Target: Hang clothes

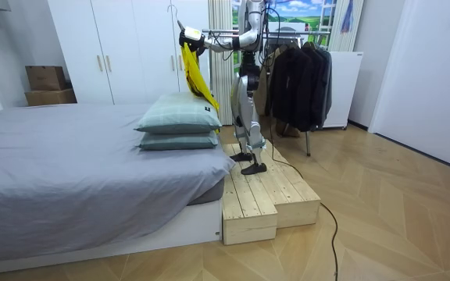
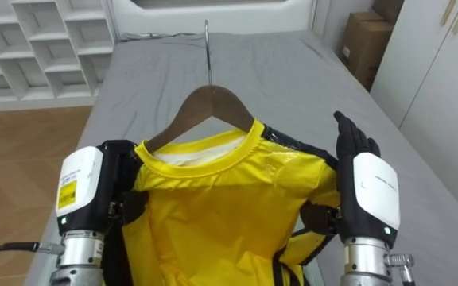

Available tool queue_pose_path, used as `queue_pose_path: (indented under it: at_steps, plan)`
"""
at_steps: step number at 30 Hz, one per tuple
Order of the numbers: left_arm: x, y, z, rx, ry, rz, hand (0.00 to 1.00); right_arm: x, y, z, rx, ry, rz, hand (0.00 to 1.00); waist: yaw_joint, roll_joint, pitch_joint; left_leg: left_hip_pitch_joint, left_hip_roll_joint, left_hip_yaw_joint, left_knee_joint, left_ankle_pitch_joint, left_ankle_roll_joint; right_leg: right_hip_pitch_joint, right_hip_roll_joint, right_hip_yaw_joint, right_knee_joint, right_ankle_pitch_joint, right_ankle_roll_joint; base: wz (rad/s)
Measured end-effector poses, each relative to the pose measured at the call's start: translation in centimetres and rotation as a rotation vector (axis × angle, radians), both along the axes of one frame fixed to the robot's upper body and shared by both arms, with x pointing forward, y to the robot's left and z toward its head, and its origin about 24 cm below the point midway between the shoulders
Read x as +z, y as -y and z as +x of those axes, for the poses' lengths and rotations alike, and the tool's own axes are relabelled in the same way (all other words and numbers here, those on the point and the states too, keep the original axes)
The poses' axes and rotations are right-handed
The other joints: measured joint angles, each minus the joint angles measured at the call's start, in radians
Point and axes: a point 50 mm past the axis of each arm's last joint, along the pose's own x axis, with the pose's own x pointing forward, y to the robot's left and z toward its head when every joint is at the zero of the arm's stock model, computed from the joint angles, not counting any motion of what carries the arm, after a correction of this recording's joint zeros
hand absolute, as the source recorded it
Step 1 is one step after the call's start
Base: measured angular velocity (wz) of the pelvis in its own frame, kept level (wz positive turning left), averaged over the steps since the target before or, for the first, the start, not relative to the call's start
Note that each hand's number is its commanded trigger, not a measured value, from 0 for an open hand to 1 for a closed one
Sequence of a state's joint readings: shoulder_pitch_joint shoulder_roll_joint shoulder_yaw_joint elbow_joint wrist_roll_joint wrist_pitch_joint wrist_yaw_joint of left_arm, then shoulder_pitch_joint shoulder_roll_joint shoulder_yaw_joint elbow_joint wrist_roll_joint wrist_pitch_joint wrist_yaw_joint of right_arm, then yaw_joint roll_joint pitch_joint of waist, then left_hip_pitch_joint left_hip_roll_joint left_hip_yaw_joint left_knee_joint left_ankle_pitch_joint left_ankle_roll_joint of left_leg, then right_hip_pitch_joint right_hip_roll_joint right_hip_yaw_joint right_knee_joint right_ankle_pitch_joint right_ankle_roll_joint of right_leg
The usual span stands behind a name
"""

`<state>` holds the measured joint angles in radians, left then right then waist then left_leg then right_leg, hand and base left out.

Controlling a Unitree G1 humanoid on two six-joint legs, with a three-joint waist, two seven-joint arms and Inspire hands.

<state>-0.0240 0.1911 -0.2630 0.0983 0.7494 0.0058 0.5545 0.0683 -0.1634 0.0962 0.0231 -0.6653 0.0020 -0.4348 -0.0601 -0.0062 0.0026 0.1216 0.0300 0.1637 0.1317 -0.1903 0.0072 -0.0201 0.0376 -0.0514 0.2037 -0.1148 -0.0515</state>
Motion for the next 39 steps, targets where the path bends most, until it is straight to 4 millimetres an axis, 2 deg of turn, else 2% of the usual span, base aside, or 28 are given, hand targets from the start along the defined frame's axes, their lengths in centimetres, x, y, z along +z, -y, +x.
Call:
queue_pose_path:
  at_steps: [29, 39]
  plan:
    - [0.0, 0.1, -0.1, -0.019, 0.003, 0.038, 1.00, 0.2, -0.2, 0.2, 0.014, 0.003, 0.022, 0.00, 0.014, 0.001, -0.0001, 0.001, 0.001, -0.002, -0.002, 0.000, 0.000, -0.001, 0.002, -0.001, 0.001, 0.000, 0.000, 0.00]
    - [1.6, 0.4, 0.1, -0.025, 0.085, 0.089, 1.00, 0.9, -1.2, 1.0, 0.077, 0.033, -0.070, 0.00, 0.028, 0.002, -0.0007, -0.025, 0.001, -0.012, 0.004, 0.000, 0.000, -0.020, -0.003, -0.007, -0.001, 0.001, -0.002, 0.00]
